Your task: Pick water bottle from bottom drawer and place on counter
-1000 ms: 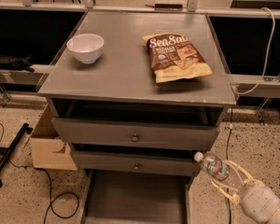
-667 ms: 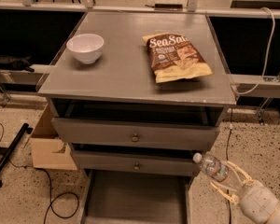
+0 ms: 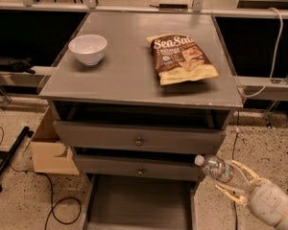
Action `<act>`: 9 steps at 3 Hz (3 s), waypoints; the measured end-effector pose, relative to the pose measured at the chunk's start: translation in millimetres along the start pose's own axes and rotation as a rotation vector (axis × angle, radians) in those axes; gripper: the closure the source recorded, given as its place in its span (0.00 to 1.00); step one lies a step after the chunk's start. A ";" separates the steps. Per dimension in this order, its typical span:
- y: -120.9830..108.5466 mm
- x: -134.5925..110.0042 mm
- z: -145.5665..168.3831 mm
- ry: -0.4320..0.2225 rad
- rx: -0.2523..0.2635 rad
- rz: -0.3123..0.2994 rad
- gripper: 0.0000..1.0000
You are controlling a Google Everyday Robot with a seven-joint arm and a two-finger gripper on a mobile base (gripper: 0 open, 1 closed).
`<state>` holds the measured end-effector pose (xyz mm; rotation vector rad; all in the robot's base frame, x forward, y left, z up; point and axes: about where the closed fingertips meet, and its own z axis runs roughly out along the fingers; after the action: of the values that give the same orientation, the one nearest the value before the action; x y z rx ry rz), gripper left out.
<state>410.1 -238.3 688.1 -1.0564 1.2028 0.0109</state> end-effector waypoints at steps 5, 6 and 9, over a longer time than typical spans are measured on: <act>-135.7 -138.9 18.7 -0.176 0.046 -0.289 1.00; -167.4 -195.4 36.7 -0.274 0.064 -0.344 1.00; -175.0 -238.1 51.3 -0.409 0.045 -0.336 1.00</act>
Offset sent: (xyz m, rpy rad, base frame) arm 0.0078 -0.0280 0.1945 -0.0600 -0.2860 0.0646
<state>439.3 -180.7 981.0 -1.1400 0.6473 -0.0583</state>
